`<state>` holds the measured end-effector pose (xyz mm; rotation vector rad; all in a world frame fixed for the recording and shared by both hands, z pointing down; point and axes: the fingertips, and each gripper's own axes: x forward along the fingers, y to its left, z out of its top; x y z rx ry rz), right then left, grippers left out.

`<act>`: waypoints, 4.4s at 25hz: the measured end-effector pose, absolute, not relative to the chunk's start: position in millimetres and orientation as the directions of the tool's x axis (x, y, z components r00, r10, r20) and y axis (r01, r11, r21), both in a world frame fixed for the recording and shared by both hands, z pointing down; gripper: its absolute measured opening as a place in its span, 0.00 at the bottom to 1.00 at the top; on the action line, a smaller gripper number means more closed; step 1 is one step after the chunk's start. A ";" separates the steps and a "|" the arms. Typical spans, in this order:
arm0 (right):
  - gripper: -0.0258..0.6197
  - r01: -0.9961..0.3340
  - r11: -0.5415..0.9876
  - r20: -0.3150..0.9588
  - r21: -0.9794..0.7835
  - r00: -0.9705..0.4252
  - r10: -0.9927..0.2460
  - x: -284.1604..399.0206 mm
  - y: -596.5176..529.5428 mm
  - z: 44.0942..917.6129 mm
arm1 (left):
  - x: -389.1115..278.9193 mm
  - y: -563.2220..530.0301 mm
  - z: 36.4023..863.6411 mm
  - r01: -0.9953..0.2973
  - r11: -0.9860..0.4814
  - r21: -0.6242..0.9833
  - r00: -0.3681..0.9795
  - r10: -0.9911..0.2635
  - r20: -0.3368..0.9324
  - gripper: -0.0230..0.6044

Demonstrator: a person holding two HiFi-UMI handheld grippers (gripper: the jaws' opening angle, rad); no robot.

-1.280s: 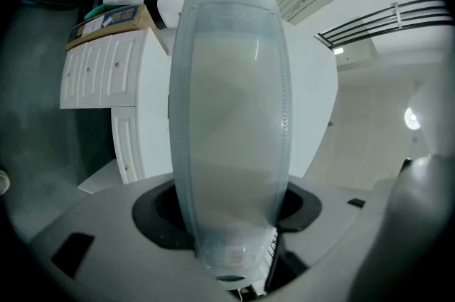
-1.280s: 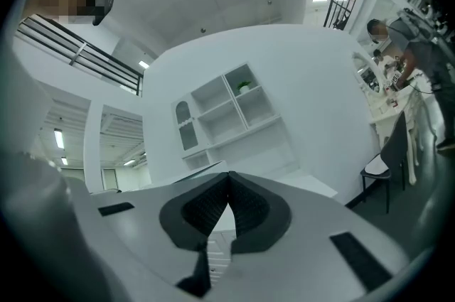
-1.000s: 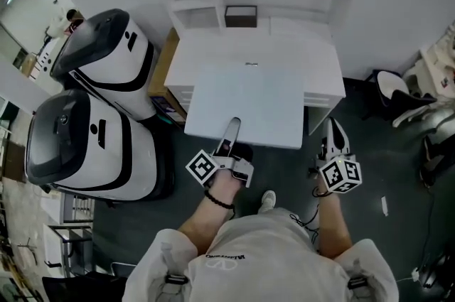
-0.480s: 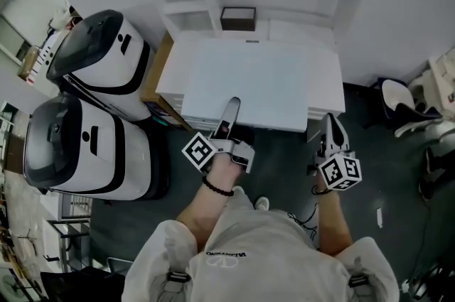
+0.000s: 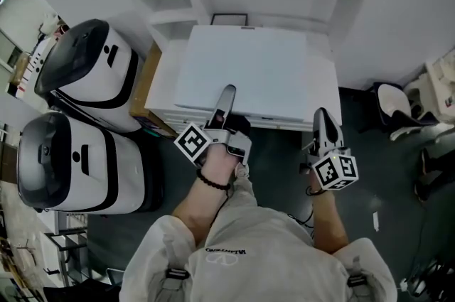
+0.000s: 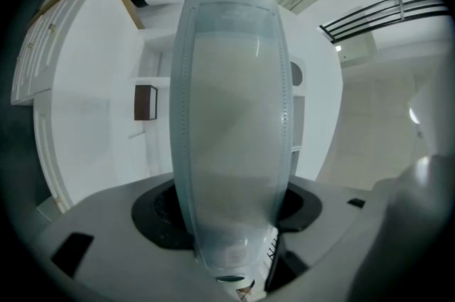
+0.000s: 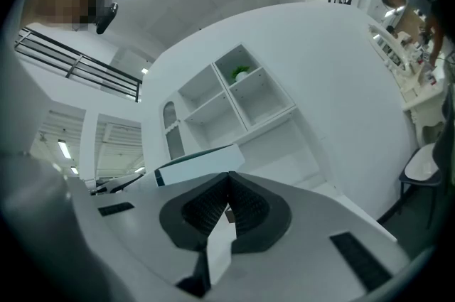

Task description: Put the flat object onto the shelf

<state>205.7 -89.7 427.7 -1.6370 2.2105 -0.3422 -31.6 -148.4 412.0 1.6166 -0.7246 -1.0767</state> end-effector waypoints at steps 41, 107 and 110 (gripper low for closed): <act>0.05 -0.897 0.431 -0.298 -0.096 -0.387 -0.873 49.1 -331.3 196.4 | -37.8 -471.1 271.2 -0.012 -0.378 0.926 0.386 -0.856 -0.344 0.48; 0.05 -0.896 0.393 -0.151 -0.208 -0.368 -0.918 112.9 -480.7 277.5 | -53.8 -485.1 251.2 -0.803 -0.558 0.208 0.449 -0.797 -0.405 0.08; 0.05 -0.902 0.381 -0.138 -0.204 -0.359 -0.923 116.7 -471.2 286.2 | -58.1 -466.2 259.4 -0.840 -0.538 0.066 0.477 -0.792 -0.382 0.04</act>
